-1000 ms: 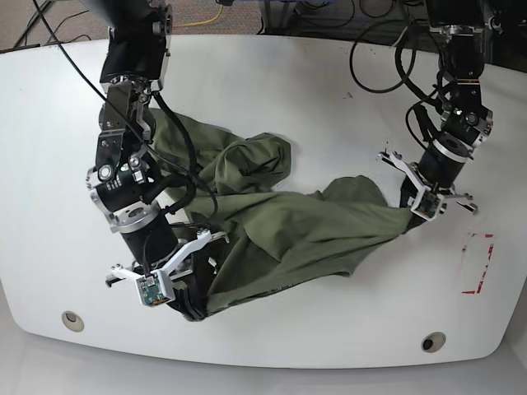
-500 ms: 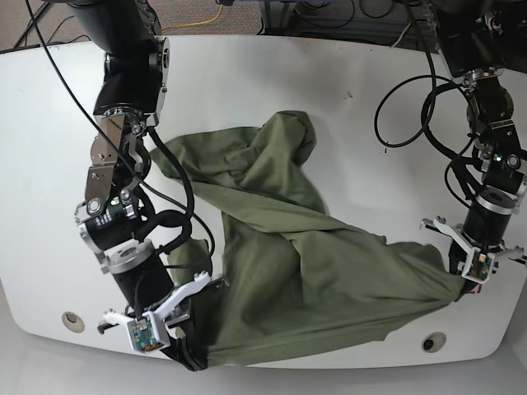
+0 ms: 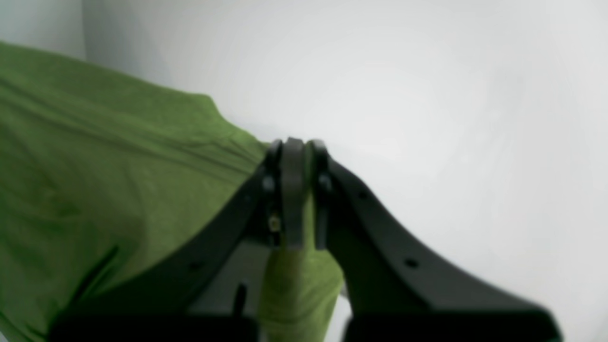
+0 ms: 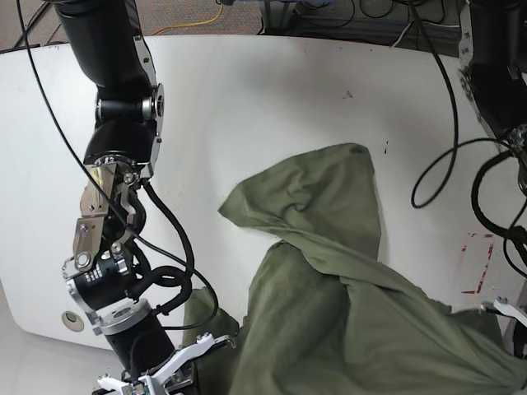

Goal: Layout the t-shirt on the table in an organized manner, then fold the t-shirt properly
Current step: 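Lift the t-shirt with both grippers and pull the grippers apart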

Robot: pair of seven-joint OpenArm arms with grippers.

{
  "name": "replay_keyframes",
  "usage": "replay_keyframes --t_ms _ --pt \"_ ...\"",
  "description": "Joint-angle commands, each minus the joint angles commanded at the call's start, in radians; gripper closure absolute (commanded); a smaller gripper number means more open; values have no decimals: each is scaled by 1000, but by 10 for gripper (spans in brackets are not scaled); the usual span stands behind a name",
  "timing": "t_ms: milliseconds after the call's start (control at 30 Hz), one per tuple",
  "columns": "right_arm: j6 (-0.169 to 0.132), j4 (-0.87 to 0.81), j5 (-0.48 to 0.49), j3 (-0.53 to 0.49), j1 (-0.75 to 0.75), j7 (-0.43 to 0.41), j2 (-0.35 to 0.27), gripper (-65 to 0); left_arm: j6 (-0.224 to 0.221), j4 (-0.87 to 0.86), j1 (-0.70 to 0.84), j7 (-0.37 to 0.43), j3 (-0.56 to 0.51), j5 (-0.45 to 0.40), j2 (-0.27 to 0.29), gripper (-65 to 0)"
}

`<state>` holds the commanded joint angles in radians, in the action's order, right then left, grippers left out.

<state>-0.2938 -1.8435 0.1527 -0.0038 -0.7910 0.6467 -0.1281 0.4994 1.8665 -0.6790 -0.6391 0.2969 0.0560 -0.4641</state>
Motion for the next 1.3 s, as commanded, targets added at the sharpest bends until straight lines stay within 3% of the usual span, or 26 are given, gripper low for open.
replay_keyframes --t_ms 133,267,567,700,800,1067,1300 --pt "0 11 -2 0 -68 26 0 0 43 0 -152 -95 -3 8 5 -4" --pt "0 12 -3 0 -87 26 -8 0 49 0 -261 -163 -25 9 8 -4" --pt "0 8 -3 2 -89 28 -35 0 49 -2 -404 -184 -124 11 8 -4" --pt "0 0 -5 5 -86 28 -58 0 51 -3 -486 -229 -140 11 8 -6" --pt "0 -5 -3 6 -69 28 -69 0 74 -6 -560 -255 -157 11 8 -6" --pt "0 -112 0 72 58 55 -87 0 74 -6 -569 -258 -219 9 8 -6" --pt "0 -175 2 189 258 80 -87 0 75 -8 -434 -258 -226 9 25 -6"
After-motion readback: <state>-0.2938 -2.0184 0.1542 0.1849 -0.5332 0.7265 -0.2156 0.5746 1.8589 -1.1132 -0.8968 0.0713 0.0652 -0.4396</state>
